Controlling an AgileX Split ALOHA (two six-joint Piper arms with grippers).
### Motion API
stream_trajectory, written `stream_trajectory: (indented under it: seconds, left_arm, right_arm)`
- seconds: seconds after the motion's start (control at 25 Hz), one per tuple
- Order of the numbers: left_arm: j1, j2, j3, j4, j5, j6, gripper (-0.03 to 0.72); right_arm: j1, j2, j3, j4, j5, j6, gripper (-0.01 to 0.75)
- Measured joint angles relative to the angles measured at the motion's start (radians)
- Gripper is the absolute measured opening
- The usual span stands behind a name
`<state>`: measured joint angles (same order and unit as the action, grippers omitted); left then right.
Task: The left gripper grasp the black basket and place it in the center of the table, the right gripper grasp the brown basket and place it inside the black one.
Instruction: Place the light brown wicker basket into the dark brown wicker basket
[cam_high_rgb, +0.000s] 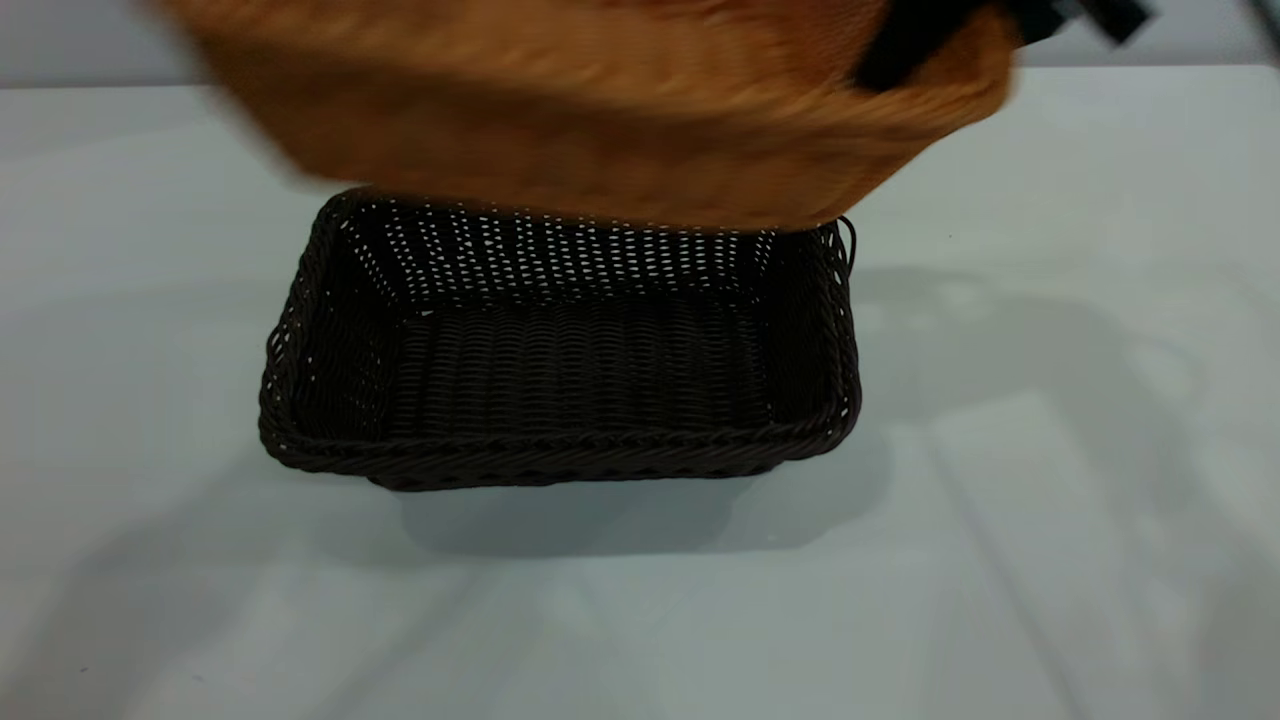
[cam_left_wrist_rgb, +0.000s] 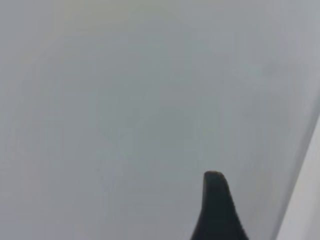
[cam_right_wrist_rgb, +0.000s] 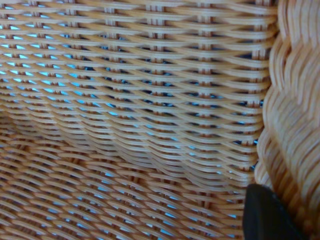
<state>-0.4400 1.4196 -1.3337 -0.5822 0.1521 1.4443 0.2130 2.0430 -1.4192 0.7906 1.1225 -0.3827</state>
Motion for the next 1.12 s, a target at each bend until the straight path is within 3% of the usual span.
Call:
stream_trajectory:
  seconds: [0.2,0.4,0.84,0.96,1.12]
  left_arm:
    - [0.000,-0.015,0.001,0.000,0.011,-0.002,0.452]
    - [0.000,-0.015,0.001,0.000,0.051,-0.011,0.452]
    - [0.000,-0.015,0.004,0.002,0.115,-0.077,0.452]
    - [0.000,-0.015,0.004,0.002,0.121,-0.077,0.452]
    - [0.000,-0.024,0.004,0.002,0.137,-0.077,0.452]
  right_arm:
    - [0.097,0.052,0.000,-0.002,-0.128,0.023,0.080]
    - [0.104,0.149,0.000,-0.046,-0.195,0.039,0.081]
    - [0.104,0.268,-0.003,-0.058,-0.226,0.096,0.104]
    - [0.104,0.268,-0.006,-0.057,-0.227,0.103,0.171]
    - [0.106,0.268,-0.010,-0.055,-0.203,0.077,0.353]
